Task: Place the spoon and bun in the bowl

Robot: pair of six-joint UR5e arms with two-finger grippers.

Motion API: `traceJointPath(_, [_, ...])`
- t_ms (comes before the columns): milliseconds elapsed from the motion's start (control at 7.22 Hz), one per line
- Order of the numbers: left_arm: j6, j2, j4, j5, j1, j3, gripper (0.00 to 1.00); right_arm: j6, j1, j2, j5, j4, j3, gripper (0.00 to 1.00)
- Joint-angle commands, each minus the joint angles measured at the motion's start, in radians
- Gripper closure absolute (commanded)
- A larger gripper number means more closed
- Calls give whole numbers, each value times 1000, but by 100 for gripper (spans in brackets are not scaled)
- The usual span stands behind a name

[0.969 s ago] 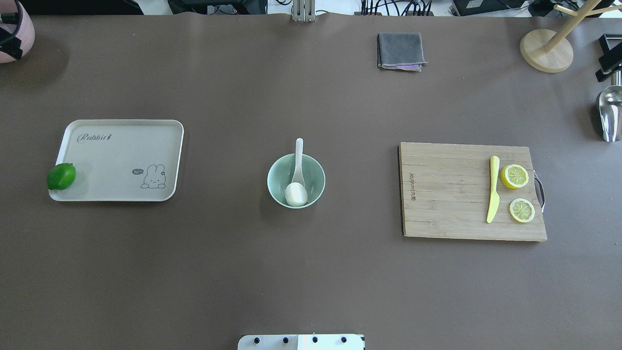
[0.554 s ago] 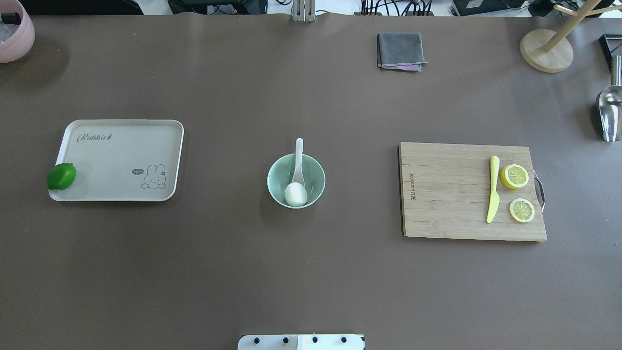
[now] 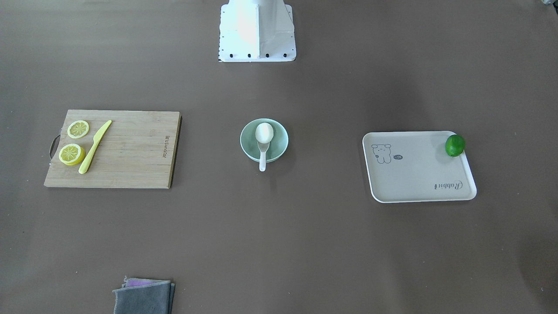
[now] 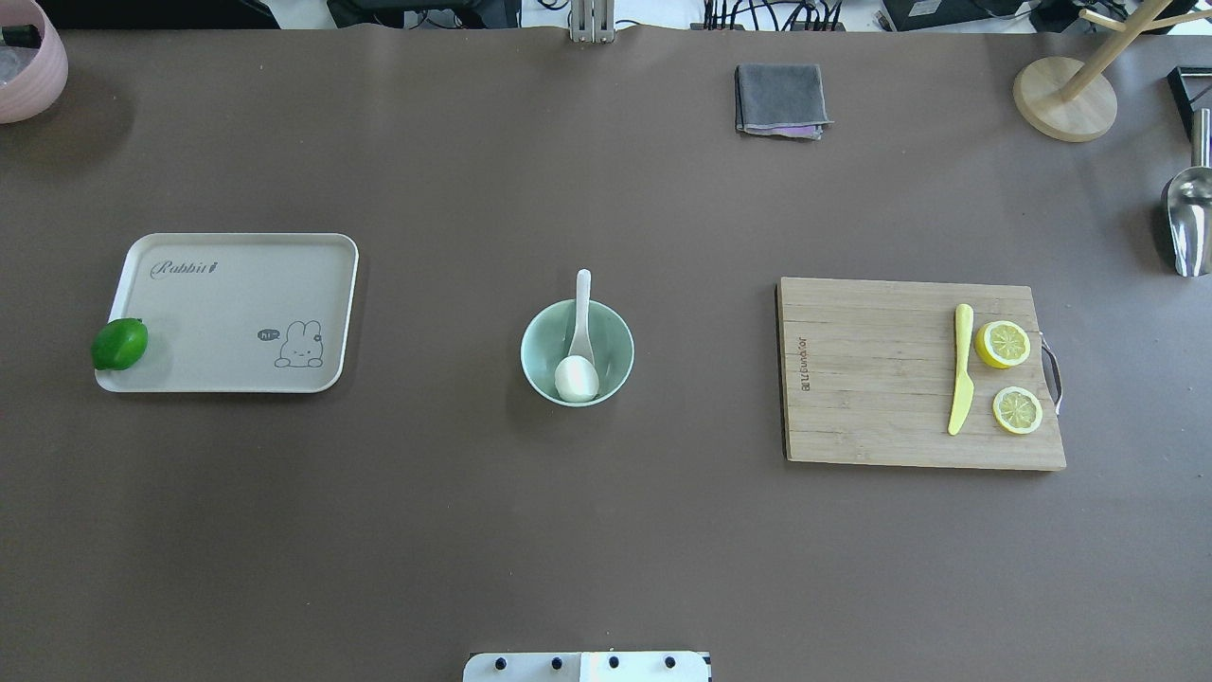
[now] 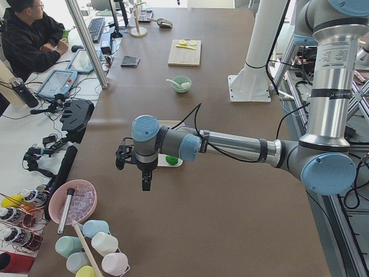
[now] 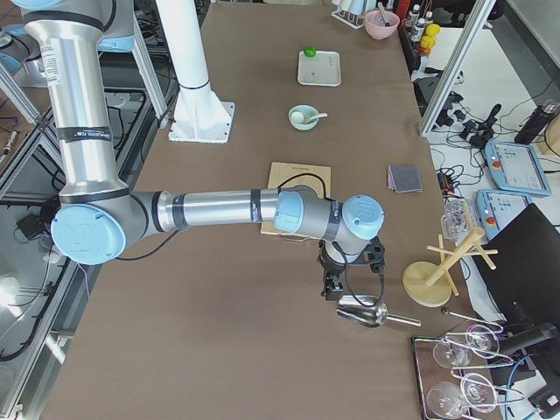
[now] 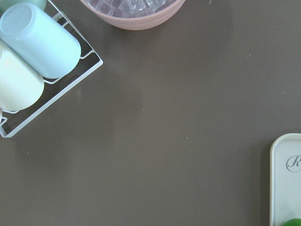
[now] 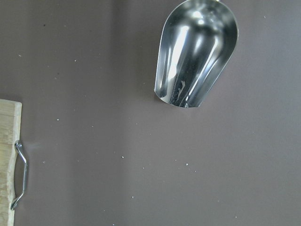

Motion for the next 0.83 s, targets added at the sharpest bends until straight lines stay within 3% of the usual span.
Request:
traceJointPath(0, [2, 6, -1, -7, -7, 1, 2, 7, 1, -6, -1, 0, -4, 0])
traceJointPath(692, [2, 0, -3, -7, -7, 3, 2, 14, 1, -8, 2, 1, -3, 0])
